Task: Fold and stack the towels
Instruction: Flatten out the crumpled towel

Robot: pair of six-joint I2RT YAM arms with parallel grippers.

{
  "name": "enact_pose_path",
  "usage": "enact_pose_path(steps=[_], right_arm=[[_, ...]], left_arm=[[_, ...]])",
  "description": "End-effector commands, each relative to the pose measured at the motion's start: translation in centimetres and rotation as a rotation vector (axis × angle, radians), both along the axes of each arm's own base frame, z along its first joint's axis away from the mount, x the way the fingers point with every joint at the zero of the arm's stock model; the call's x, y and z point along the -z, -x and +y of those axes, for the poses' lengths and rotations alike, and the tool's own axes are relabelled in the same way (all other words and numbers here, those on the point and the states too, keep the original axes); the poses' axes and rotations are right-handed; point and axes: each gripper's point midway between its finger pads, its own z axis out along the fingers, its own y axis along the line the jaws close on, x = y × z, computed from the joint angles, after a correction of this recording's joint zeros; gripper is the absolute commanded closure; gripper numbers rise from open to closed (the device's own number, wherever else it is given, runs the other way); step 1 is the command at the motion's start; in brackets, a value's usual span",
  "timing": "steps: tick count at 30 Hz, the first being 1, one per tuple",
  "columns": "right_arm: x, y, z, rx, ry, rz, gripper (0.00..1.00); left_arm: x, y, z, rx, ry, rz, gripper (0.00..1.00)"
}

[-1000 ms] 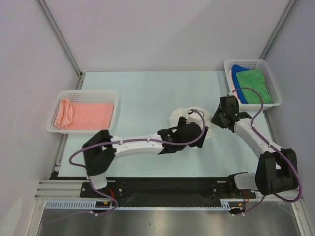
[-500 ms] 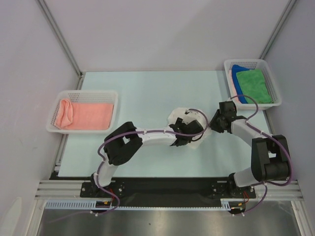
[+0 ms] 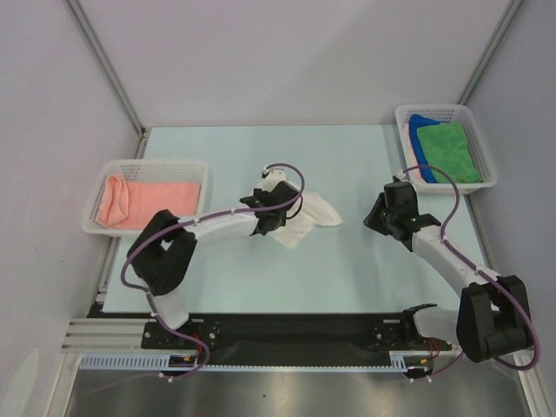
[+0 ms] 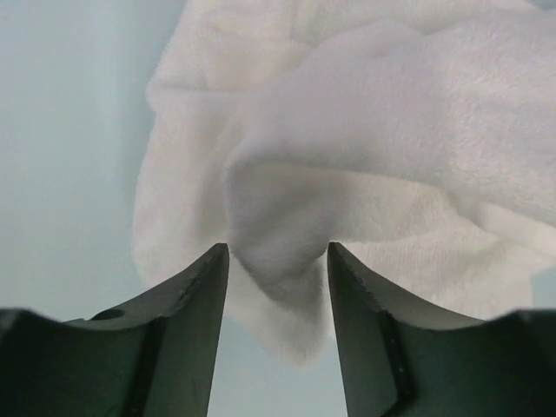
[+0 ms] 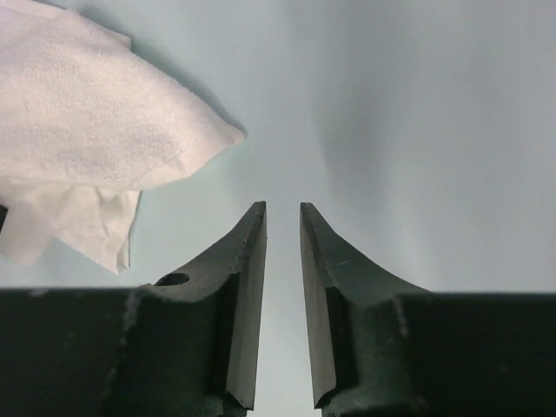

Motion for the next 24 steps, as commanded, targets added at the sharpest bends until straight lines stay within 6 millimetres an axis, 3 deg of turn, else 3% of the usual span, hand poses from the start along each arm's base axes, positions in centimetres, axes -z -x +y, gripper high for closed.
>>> enact_pose_path(steps=[1,2,4,5,8,12,15,16,24], right_arm=[[-0.4,0.5,-0.4,0.006,0.017,-0.013,0.72],[-0.7,0.4,0.1,-0.005,0.01,-0.024,0.67],[-0.8,0.3,0.4,-0.004,0.021,-0.029,0.67],[-0.8,0.1,0.7,-0.009,0.02,-0.04,0.66],[0.5,-0.5,1.3,-0.027,0.013,-0.01,0.68],[1.8,-2.3,2.1,-0.027,0.005,0.006,0.69],[2.3,-3.8,2.3,-0.029,0.016,-0.001,0.7],[2.7,-4.5,2.6,-0.032,0.016,0.006,0.7],[5.1,-6.1,3.7,-0.026,-0.002,0.051,0.71]], left_arm=[[-3.9,1.3,-0.8,0.038,0.114,-0.044,0.44],[-5.3,1.6,-0.6,0.041,0.147,-0.064,0.42],[-5.4,3.0,-0.7,0.067,0.196,-0.042,0.39],[-6.9,3.3,-1.1,0.083,0.245,-0.074,0.39],[-7.2,4.7,-2.0,0.132,0.265,-0.082,0.39],[-6.2,5.4,-5.4,0.197,0.22,-0.057,0.41],[-5.4,5.0,-7.0,0.213,0.171,-0.061,0.4],[-4.3,4.5,-7.7,0.215,0.148,-0.04,0.4],[-1.9,2.8,-9.7,0.224,0.063,-0.038,0.34]])
